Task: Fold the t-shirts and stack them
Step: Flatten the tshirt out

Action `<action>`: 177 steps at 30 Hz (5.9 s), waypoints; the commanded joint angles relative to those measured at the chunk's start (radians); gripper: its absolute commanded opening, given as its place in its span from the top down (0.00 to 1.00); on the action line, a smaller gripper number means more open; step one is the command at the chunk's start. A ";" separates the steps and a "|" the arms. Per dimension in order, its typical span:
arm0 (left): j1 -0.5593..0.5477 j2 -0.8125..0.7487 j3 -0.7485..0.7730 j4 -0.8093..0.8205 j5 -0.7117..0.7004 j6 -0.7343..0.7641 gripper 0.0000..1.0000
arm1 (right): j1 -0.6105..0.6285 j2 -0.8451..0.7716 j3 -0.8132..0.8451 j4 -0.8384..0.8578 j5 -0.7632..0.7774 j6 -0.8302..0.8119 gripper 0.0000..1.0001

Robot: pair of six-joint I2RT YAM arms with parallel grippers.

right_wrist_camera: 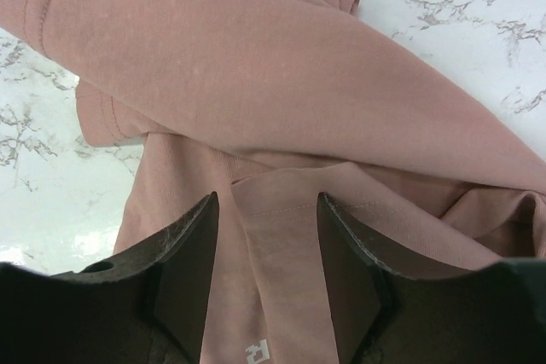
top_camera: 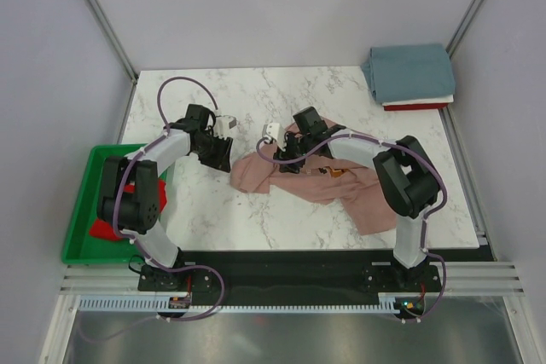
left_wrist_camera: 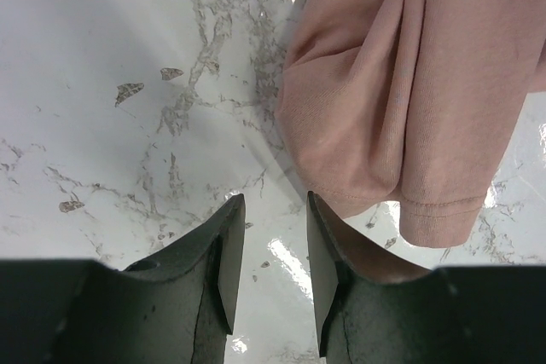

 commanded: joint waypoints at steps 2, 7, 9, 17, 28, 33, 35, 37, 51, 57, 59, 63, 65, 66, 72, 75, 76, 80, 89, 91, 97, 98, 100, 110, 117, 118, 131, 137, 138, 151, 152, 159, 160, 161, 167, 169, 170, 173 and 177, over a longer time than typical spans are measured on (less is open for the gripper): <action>0.008 0.007 0.042 0.028 0.032 -0.026 0.58 | 0.014 0.022 0.046 0.016 -0.006 -0.024 0.42; 0.008 0.010 0.042 0.028 0.029 -0.028 0.58 | 0.020 0.037 0.051 0.014 0.012 -0.028 0.41; 0.008 0.013 0.043 0.028 0.028 -0.028 0.58 | 0.023 0.045 0.054 0.017 0.017 -0.028 0.41; 0.008 0.015 0.048 0.025 0.029 -0.031 0.58 | 0.024 0.051 0.060 0.036 0.043 -0.004 0.53; 0.008 0.016 0.060 0.027 0.038 -0.023 0.58 | 0.023 -0.004 0.058 0.051 0.098 0.039 0.91; -0.004 -0.033 0.063 0.018 0.081 0.017 0.57 | 0.017 -0.143 0.061 0.024 0.176 0.039 0.98; -0.047 -0.059 0.066 0.007 0.112 0.054 0.56 | 0.006 -0.209 0.066 0.007 0.242 0.032 1.00; -0.087 -0.094 0.080 -0.005 0.120 0.090 0.55 | -0.005 -0.239 0.083 -0.024 0.290 0.030 1.00; -0.392 0.019 0.172 -0.067 0.039 -0.014 0.66 | -0.091 -0.239 0.143 -0.107 0.367 0.044 1.00; -0.431 0.033 0.137 -0.082 0.025 -0.005 0.65 | -0.097 -0.234 0.146 -0.113 0.364 -0.004 1.00; -0.437 0.053 0.143 -0.093 0.025 -0.001 0.64 | -0.100 -0.231 0.156 -0.112 0.361 -0.007 1.00; -0.444 0.109 0.149 -0.107 -0.009 0.009 0.64 | -0.107 -0.220 0.170 -0.109 0.348 -0.007 1.00; -0.446 0.120 0.151 -0.108 -0.026 0.012 0.63 | -0.111 -0.213 0.175 -0.105 0.344 -0.007 1.00; -0.446 0.128 0.152 -0.113 -0.043 0.012 0.62 | -0.112 -0.210 0.178 -0.105 0.342 -0.008 1.00; -0.446 0.183 0.166 -0.117 -0.073 0.005 0.58 | -0.114 -0.207 0.186 -0.101 0.330 -0.001 1.00; -0.449 0.211 0.183 -0.119 -0.070 0.002 0.56 | -0.114 -0.208 0.177 -0.099 0.324 0.001 1.00; -0.452 0.222 0.187 -0.121 -0.069 0.002 0.54 | -0.115 -0.210 0.170 -0.098 0.322 0.001 1.00; -0.467 0.252 0.201 -0.117 -0.077 -0.001 0.52 | -0.120 -0.213 0.158 -0.098 0.321 0.001 1.00; -0.481 0.327 0.223 -0.108 -0.153 -0.024 0.66 | -0.123 -0.236 0.121 -0.070 0.313 0.022 1.00; -0.481 0.343 0.220 -0.099 -0.176 -0.026 0.72 | -0.124 -0.242 0.115 -0.066 0.315 0.029 1.00; -0.481 0.360 0.206 -0.085 -0.190 -0.012 0.85 | -0.130 -0.256 0.107 -0.038 0.353 0.064 1.00; -0.481 0.358 0.203 -0.084 -0.182 -0.009 0.88 | -0.135 -0.257 0.110 -0.035 0.356 0.071 1.00; -0.481 0.346 0.194 -0.082 -0.181 0.000 0.96 | -0.141 -0.259 0.118 -0.036 0.359 0.082 1.00; -0.513 0.387 0.212 -0.070 -0.263 -0.011 0.58 | -0.146 -0.289 0.091 -0.027 0.353 0.082 1.00; -0.529 0.462 0.235 -0.071 -0.345 -0.017 0.98 | -0.150 -0.315 0.065 -0.013 0.351 0.088 1.00; -0.530 0.467 0.235 -0.071 -0.348 -0.011 0.98 | -0.150 -0.315 0.061 -0.010 0.350 0.088 1.00; -0.379 -0.183 0.222 -0.122 -0.296 0.210 0.98 | -0.325 -0.372 0.360 0.002 0.365 0.225 1.00; -0.229 -0.370 0.357 -0.160 -0.296 0.261 0.98 | -0.345 -0.452 0.449 -0.012 0.410 0.155 1.00; -0.213 -0.393 0.386 -0.160 -0.296 0.264 0.98 | -0.345 -0.463 0.469 -0.019 0.417 0.148 1.00; -0.076 -0.521 0.652 -0.144 -0.333 0.264 0.98 | -0.345 -0.657 0.640 -0.092 0.611 0.142 1.00; -0.076 -0.528 0.684 -0.142 -0.334 0.267 0.98 | -0.347 -0.670 0.649 -0.098 0.618 0.131 1.00; -0.075 -0.607 0.776 -0.145 -0.348 0.308 0.98 | -0.347 -0.798 0.660 -0.144 0.654 0.090 1.00; -0.073 -0.617 0.779 -0.145 -0.348 0.311 0.98 | -0.347 -0.812 0.661 -0.153 0.652 0.085 1.00; -0.073 -0.628 0.779 -0.145 -0.348 0.313 0.98 | -0.345 -0.823 0.661 -0.164 0.652 0.076 1.00; -0.067 -0.722 0.776 -0.153 -0.348 0.313 0.98 | -0.354 -0.900 0.728 -0.279 0.600 0.068 1.00; -0.055 -0.755 0.779 -0.156 -0.348 0.313 0.98 | -0.367 -0.918 0.755 -0.317 0.583 0.070 1.00; -0.049 -0.765 0.782 -0.159 -0.348 0.308 0.98 | -0.371 -0.924 0.790 -0.332 0.559 0.072 1.00; -0.043 -0.812 0.796 -0.159 -0.348 0.310 0.98 | -0.382 -0.944 0.862 -0.388 0.494 0.082 1.00; -0.040 -0.855 0.832 -0.159 -0.343 0.315 0.98 | -0.402 -0.974 0.925 -0.397 0.470 0.102 1.00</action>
